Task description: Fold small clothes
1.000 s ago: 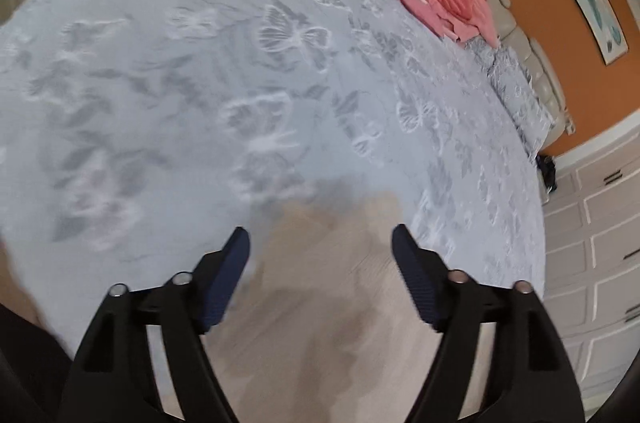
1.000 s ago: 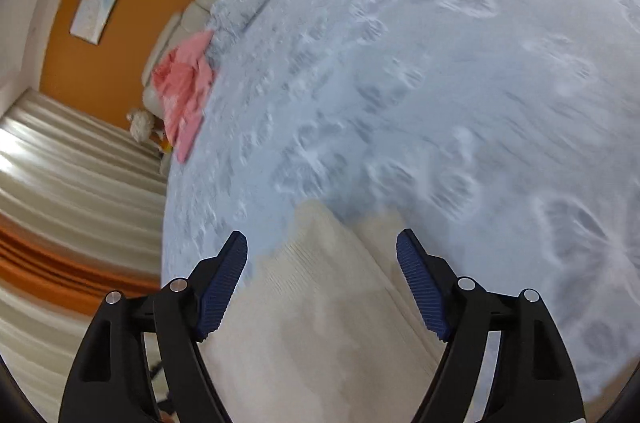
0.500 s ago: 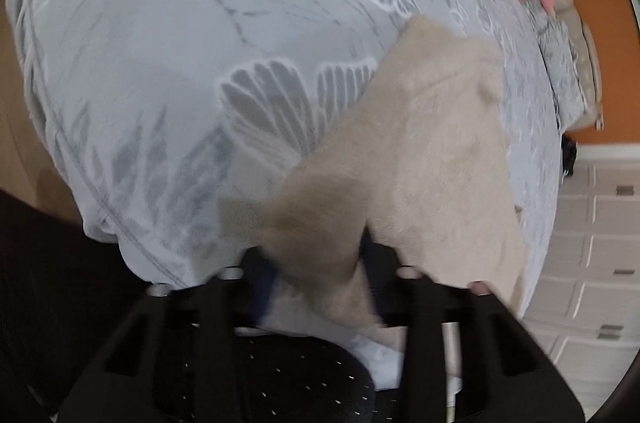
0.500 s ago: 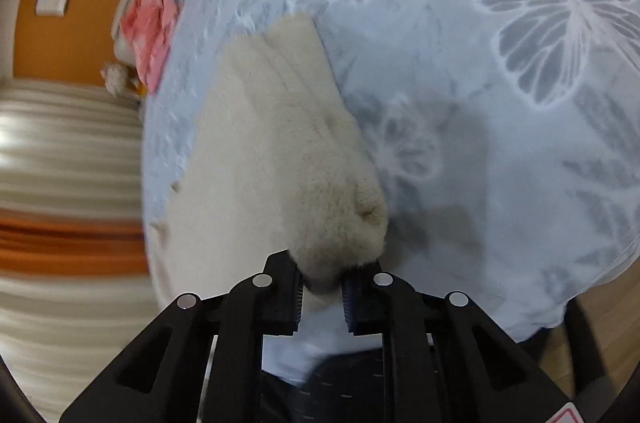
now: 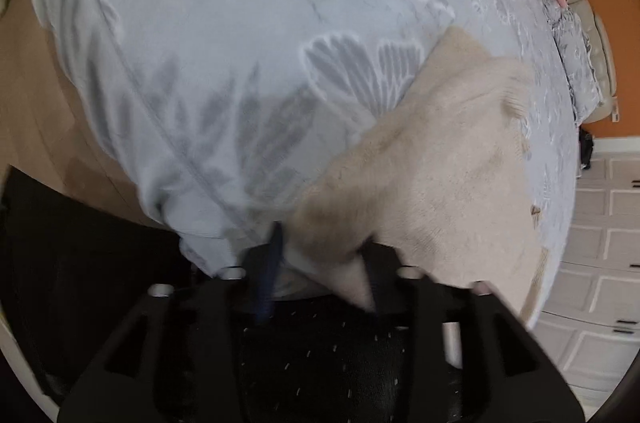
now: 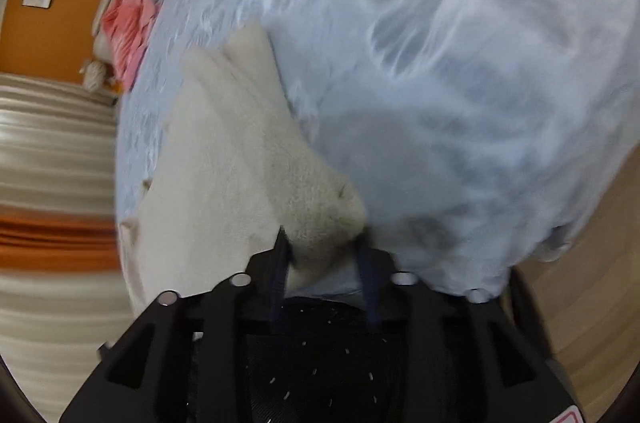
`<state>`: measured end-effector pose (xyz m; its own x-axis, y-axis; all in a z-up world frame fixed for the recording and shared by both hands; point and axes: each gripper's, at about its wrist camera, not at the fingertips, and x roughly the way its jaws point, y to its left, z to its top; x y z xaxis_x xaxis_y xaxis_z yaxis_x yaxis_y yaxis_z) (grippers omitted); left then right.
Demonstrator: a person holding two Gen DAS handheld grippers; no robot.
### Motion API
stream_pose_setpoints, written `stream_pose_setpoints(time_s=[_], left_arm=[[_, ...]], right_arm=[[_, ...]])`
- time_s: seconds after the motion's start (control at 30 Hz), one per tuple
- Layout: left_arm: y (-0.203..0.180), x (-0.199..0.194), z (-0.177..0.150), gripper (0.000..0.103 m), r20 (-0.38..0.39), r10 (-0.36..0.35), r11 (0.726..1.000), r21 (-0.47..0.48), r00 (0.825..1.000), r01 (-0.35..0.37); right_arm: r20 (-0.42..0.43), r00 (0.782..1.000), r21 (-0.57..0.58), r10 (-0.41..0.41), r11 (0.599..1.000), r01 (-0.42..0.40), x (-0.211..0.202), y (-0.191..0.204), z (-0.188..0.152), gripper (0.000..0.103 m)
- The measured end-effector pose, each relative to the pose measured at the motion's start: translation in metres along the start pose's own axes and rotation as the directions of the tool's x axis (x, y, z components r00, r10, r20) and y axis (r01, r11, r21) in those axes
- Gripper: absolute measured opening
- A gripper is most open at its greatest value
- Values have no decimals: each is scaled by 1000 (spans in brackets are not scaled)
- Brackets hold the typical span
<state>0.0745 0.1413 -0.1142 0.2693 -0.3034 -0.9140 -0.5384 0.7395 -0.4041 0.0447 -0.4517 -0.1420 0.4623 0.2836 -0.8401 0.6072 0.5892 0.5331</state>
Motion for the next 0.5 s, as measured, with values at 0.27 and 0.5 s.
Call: stream_pose_setpoints(time_s=[0.27,0.5], left_arm=[[-103,-61,35,54,213,-142,948,312,967,70],[-205,32,51,58,120,-108,885,463,987,41]], right_arm=[[111,993,-354,44,935,-2,-31,121,52,15],[-9,1000,-547,-16,837,9,65,219,63,4]])
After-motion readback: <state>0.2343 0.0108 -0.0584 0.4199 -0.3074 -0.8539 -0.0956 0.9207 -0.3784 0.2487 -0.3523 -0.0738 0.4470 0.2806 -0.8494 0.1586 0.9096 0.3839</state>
